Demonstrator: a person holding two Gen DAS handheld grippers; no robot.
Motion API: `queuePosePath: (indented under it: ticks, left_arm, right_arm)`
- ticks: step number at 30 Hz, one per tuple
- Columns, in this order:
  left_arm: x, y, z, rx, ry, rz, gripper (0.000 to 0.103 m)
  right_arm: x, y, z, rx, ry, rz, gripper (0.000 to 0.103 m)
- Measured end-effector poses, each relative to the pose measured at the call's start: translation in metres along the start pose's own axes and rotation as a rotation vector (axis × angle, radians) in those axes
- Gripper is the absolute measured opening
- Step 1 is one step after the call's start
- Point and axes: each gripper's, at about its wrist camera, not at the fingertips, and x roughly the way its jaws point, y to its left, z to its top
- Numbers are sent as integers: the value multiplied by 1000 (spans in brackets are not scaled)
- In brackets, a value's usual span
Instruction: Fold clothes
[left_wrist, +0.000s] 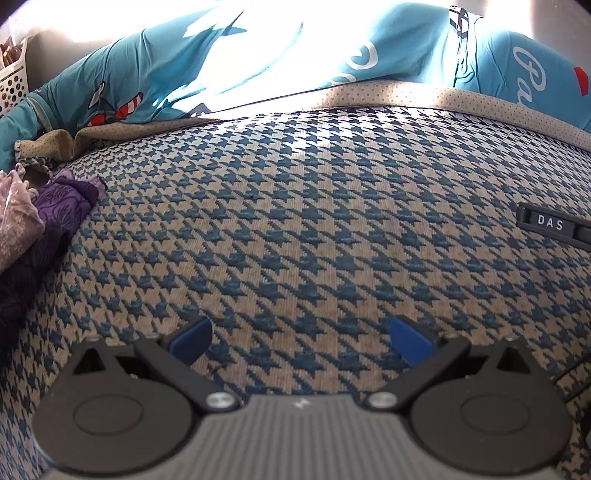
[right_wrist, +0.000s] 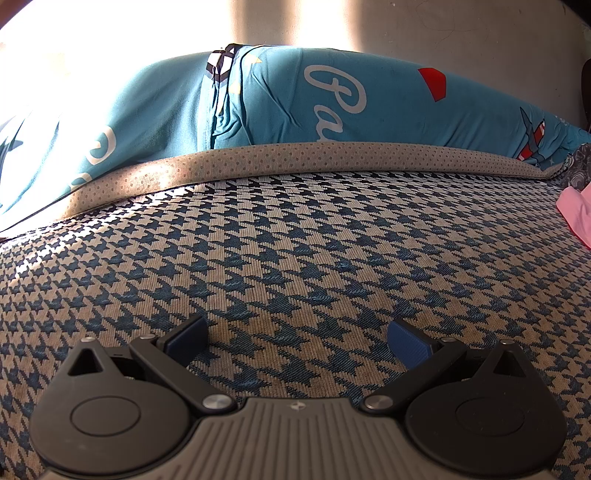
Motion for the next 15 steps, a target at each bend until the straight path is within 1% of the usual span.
queuePosePath:
  ticks: [4,8,15]
  left_arm:
    - [4,2,2,-45,1,-18,103]
    - [6,-1,2,-24,-19,-5,103]
    - [5,-8,4,-23,-21,-16,103]
  right_arm:
    - [0,0,0,0,0,0,103]
    - [0,0,0,0,0,0,103]
    - [0,0,0,0,0,0,103]
